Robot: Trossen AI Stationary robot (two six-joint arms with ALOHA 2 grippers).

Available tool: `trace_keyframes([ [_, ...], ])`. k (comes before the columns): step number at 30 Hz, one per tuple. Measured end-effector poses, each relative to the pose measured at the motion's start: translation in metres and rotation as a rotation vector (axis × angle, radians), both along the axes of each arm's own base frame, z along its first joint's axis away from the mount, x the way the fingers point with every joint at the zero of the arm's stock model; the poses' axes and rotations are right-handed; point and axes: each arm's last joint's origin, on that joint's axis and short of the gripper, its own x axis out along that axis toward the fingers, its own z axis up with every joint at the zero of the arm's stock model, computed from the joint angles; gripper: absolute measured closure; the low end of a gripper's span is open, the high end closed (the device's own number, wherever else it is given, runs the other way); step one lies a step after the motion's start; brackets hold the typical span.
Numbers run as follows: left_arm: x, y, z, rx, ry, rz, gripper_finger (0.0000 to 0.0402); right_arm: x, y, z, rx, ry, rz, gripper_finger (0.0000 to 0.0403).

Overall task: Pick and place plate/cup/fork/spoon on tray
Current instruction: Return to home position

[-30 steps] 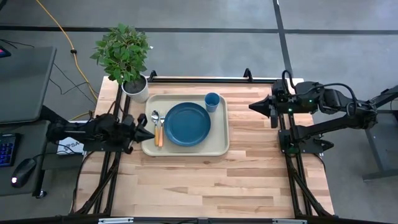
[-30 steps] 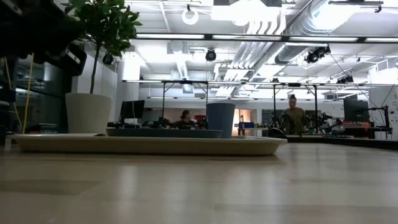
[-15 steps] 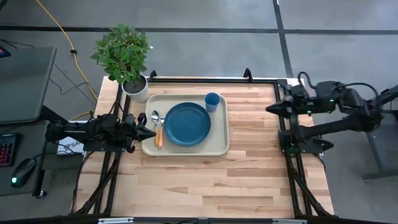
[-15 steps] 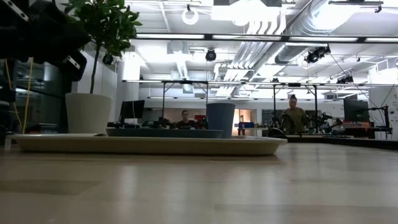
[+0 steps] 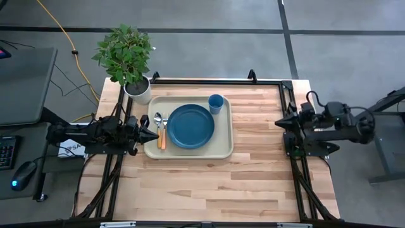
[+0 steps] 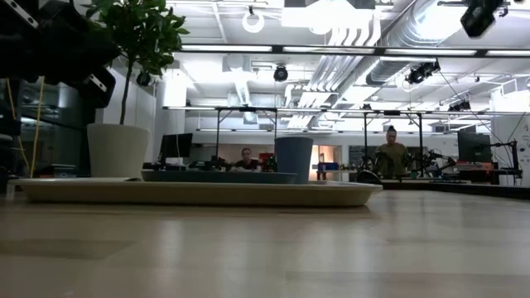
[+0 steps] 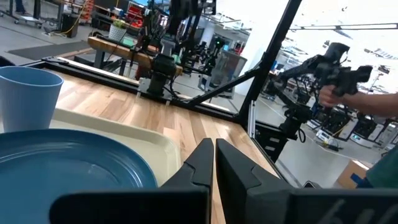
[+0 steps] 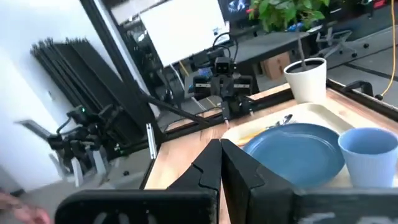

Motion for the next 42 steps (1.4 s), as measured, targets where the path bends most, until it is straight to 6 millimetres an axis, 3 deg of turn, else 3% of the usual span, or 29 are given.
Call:
trace_keyframes([
  [4,0.0,0.0,0.0,0.0,0.0,0.0,0.0402,-0.011,-0.001,-0.031,0.064,-0.06,-0.04,0.0403],
  [7,0.0,0.0,0.0,0.001,-0.002,-0.001,0.0402,-0.004,-0.002,-0.044,0.063,0.021,-0.064,0.0403],
  [9,0.0,0.0,0.001,0.0,-0.002,0.001,0.0401,0.004,-0.002,-0.042,0.05,-0.019,-0.066,0.0403],
  [14,0.001,0.0,-0.001,-0.001,0.009,0.009,0.0401,0.018,-0.002,-0.063,0.062,-0.081,-0.078,0.0403],
  [24,0.001,0.0,-0.001,-0.002,0.012,0.011,0.0401,0.045,-0.001,-0.124,0.18,-0.193,-0.111,0.0403],
  [28,0.001,0.0,-0.001,-0.001,0.012,0.011,0.0401,0.046,-0.004,-0.135,0.082,-0.097,-0.256,0.0403],
  [33,0.001,0.0,-0.001,-0.002,0.012,0.011,0.0401,0.047,-0.004,-0.137,-0.089,-0.073,-0.286,0.0403],
  [42,0.001,0.0,-0.001,-0.001,0.013,0.011,0.0401,0.047,-0.004,-0.137,-0.117,-0.066,-0.287,0.0403],
])
